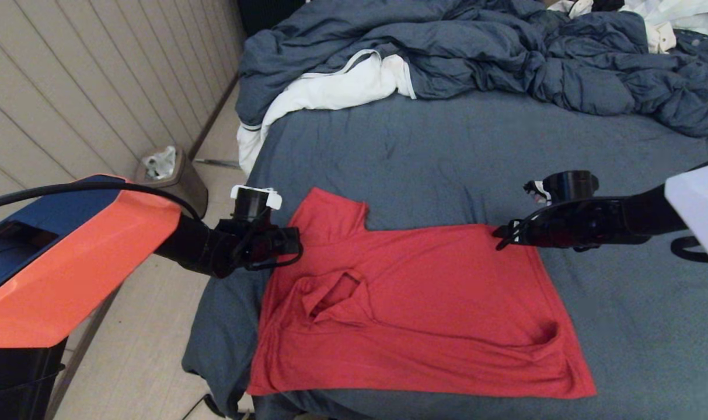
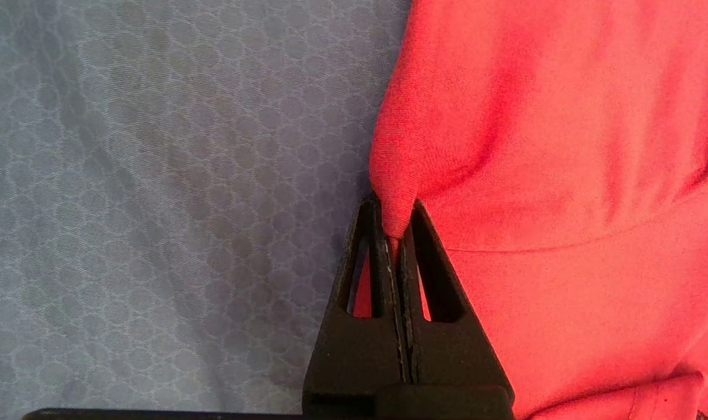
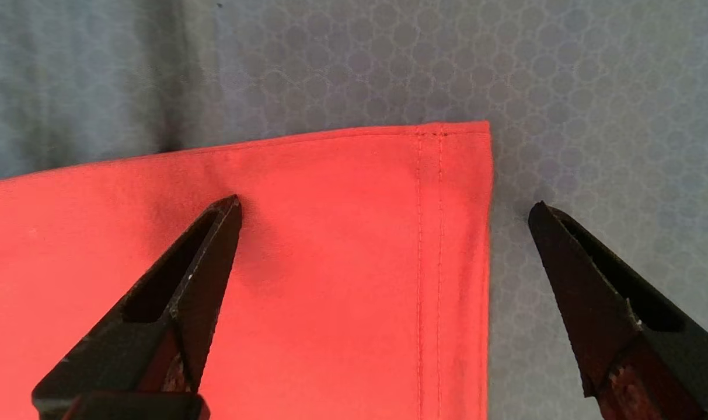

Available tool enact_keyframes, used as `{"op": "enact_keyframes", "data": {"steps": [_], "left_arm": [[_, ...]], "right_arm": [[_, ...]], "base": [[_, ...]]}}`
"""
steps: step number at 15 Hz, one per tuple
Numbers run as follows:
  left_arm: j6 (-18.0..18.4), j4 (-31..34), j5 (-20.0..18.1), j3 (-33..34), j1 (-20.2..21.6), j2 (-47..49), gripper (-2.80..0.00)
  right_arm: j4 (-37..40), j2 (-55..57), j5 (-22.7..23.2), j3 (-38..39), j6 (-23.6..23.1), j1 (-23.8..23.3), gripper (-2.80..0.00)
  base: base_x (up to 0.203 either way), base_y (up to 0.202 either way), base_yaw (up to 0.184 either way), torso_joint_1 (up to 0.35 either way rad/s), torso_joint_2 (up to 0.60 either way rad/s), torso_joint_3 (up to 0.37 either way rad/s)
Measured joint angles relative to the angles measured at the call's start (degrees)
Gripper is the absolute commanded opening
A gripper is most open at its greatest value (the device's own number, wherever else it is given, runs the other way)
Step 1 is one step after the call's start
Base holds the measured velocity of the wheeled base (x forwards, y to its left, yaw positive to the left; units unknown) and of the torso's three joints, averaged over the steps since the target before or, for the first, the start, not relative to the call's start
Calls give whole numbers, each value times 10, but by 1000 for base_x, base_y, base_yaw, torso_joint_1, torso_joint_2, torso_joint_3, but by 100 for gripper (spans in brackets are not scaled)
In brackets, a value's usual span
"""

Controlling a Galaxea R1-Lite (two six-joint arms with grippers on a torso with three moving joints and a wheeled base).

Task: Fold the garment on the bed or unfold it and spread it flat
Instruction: Fold the red T-shirt

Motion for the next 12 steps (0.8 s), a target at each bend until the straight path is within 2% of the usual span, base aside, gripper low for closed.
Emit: {"op": "enact_keyframes", "data": {"steps": [1,2,12], "left_arm": [[0,0,-1,0,0,0,-280],[0,0,0,0,0,0,-280],[3,5,0,-24,0,2,-280]], "right_arm": [[0,3,-3,-4,0,0,0],[0,5,-6,-6,0,0,-280],[-4,14,-21,-17,4,2,-280]], "base": [[0,0,0,0,0,0],[0,0,0,0,0,0],[0,0,0,0,0,0]]}}
